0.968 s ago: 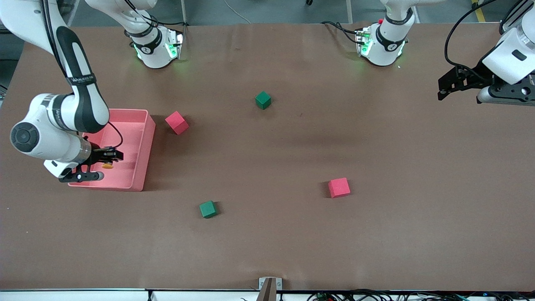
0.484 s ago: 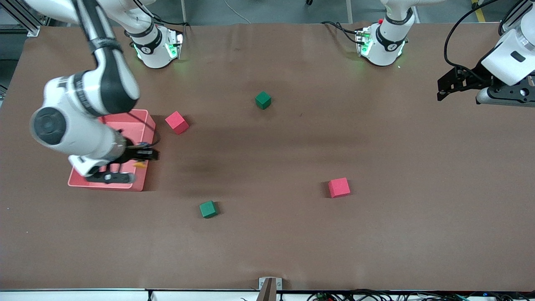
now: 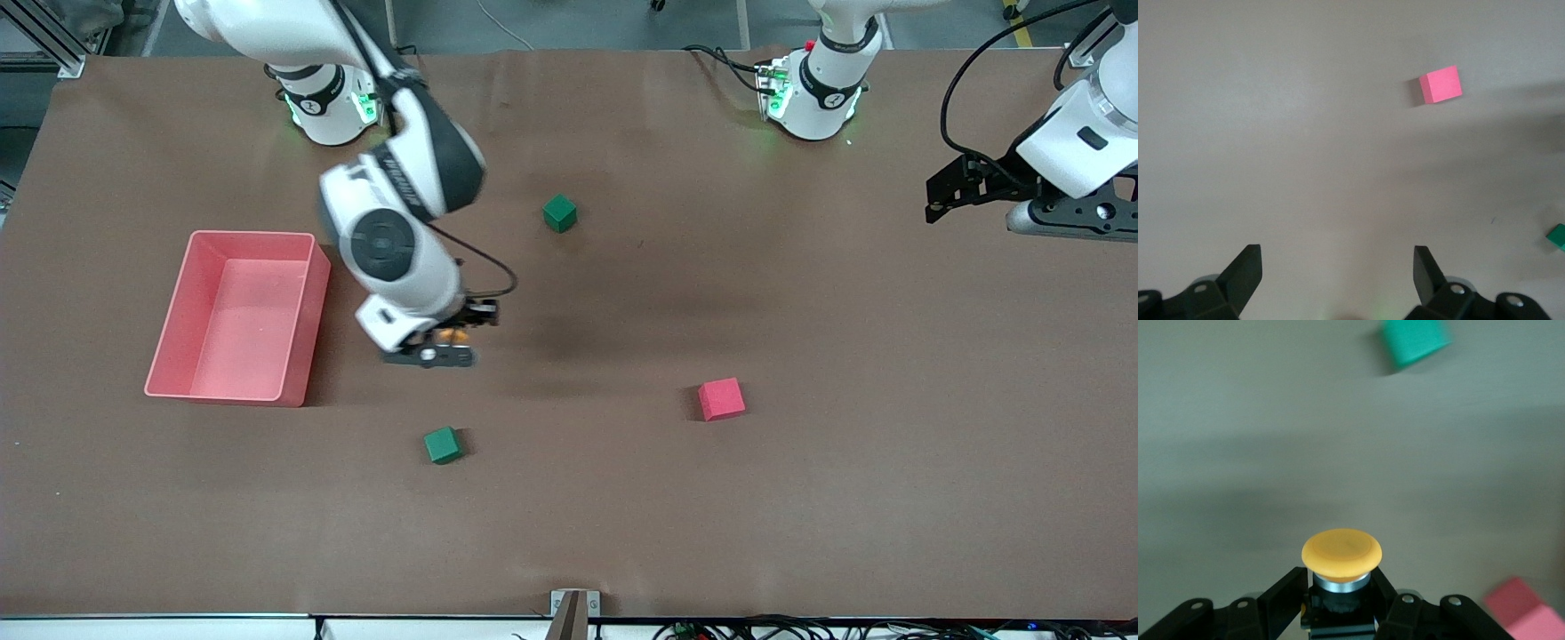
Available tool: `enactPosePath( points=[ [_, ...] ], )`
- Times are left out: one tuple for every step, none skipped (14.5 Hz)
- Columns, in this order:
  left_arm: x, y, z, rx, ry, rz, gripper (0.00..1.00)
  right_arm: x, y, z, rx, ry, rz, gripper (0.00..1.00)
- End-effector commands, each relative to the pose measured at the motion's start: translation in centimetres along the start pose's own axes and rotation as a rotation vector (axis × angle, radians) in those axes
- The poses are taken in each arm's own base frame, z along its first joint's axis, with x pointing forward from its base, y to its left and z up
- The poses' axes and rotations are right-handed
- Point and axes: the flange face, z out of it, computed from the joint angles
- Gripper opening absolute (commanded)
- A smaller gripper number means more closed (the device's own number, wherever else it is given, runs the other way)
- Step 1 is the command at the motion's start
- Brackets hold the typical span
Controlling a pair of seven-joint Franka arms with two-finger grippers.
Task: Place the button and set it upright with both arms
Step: 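Carry the button to mid-table, set it down, open the right gripper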
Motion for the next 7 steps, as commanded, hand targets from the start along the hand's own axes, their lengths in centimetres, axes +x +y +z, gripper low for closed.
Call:
enactPosePath(
  points=[
    [0.3, 0.2, -0.3, -0.011, 0.012, -0.008, 1.00, -1.0, -6.2, 3.0, 0.017, 0.075, -0.060, 0.02],
    [0.3, 0.2, -0.2, -0.011, 0.012, -0.008, 1.00, -1.9, -8.4, 4.4, 0.032, 0.107, -0.091, 0.02],
    [0.3, 0.2, -0.3, -0.013, 0.013, -0.008, 1.00, -2.2, -9.5, 5.8, 0.042, 0.125, -0.109, 0.02],
    [0.3, 0.2, -0.3, -0.013, 0.015, -0.008, 1.00, -2.1, -10.0, 7.5, 0.045, 0.137, -0.118, 0.02],
    [0.4, 0.2, -0.4, -0.013, 0.018, -0.008, 1.00, -2.7, -11.1, 9.1, 0.045, 0.142, -0.140, 0.02],
    [0.4, 0.2, -0.3, -0.013, 0.024, -0.008, 1.00, -3.0, -11.9, 10.4, 0.044, 0.162, -0.165, 0.02],
    [0.4, 0.2, -0.4, -0.013, 0.025, -0.008, 1.00, -3.2, -12.4, 11.7, 0.037, 0.179, -0.182, 0.02]
  ],
)
